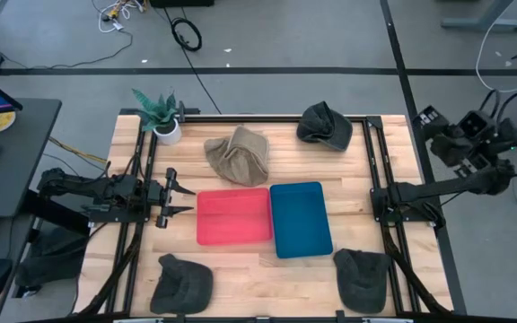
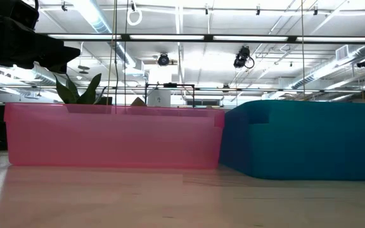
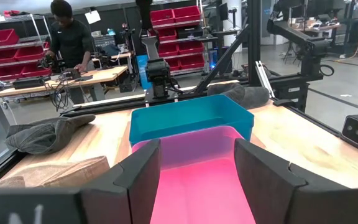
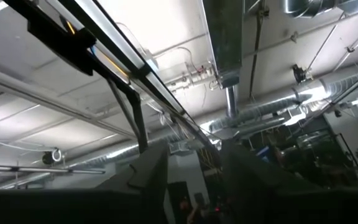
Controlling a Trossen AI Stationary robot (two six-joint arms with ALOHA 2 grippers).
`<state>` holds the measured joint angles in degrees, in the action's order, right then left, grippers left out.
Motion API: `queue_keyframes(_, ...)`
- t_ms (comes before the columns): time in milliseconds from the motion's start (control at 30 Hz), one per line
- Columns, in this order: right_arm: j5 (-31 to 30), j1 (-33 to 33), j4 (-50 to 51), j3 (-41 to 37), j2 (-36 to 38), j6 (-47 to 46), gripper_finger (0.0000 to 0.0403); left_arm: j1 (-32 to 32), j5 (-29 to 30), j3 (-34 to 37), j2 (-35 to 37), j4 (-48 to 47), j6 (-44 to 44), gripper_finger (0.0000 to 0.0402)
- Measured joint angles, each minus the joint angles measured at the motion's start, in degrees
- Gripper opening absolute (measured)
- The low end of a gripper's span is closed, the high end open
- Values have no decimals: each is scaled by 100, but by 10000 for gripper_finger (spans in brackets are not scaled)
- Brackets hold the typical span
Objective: Pick & Place hat
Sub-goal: Put the bottom right black cap into the blue bin
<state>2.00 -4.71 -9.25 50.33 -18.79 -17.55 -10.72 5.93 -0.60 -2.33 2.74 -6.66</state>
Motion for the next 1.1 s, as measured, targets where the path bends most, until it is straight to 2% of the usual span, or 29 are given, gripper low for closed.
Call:
queue_keyframes(233, -28, 0, -288, 4, -70, -34, 155, 0, 0, 0, 0, 0, 0, 209)
queue_keyframes(367, -350, 2, -2043, 10, -382, -656, 155, 0, 0, 2, 0, 0, 0, 209)
queue_keyframes(467, 339, 1, -3438, 42, -863, -383, 155, 0, 0, 0, -1, -1, 0, 209)
queue_keyframes(533, 854, 2, -3699, 290, -1215, -83, 155, 0, 0, 0, -1, 0, 0, 209)
queue_keyframes(633, 1280, 0, -2915, 1086, -1665, 72, 155, 0, 0, 0, -2, 0, 0, 209)
queue_keyframes(867, 1259, 2, 596, 3486, -2626, -72, 155, 0, 0, 0, -1, 0, 0, 209)
queue_keyframes(1100, 1845, 0, 3057, 5455, -3562, -1529, 155, 0, 0, 2, -2, 0, 0, 209)
